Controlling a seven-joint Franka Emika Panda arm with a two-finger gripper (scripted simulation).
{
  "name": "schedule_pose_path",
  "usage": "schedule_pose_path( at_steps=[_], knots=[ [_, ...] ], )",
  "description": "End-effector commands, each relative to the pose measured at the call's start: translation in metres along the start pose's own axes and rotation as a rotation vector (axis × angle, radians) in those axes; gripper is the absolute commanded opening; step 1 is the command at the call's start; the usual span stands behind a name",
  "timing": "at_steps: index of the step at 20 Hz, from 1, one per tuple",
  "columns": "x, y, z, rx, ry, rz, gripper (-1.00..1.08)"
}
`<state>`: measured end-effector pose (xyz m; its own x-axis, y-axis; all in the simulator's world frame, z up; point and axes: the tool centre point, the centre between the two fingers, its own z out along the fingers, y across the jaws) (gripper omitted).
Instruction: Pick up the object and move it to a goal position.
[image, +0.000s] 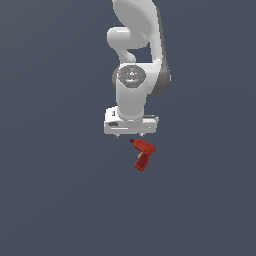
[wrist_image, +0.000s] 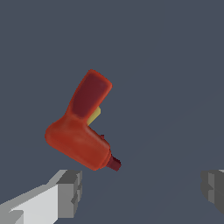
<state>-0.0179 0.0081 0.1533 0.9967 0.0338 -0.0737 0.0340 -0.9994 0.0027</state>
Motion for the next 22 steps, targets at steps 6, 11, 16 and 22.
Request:
schedule_pose_path(
  at_steps=[6,11,16,22],
  knots=[
    [0.0,0.0,0.003,-0.013,0.004,-0.016,1.08],
    [-0.001,0.0,0.012,-0.052,0.016,-0.065,1.08],
    [-0.003,0.0,0.022,-0.096,0.029,-0.126,1.08],
    [-0.003,0.0,0.027,-0.12,0.038,-0.161,1.08]
  ],
)
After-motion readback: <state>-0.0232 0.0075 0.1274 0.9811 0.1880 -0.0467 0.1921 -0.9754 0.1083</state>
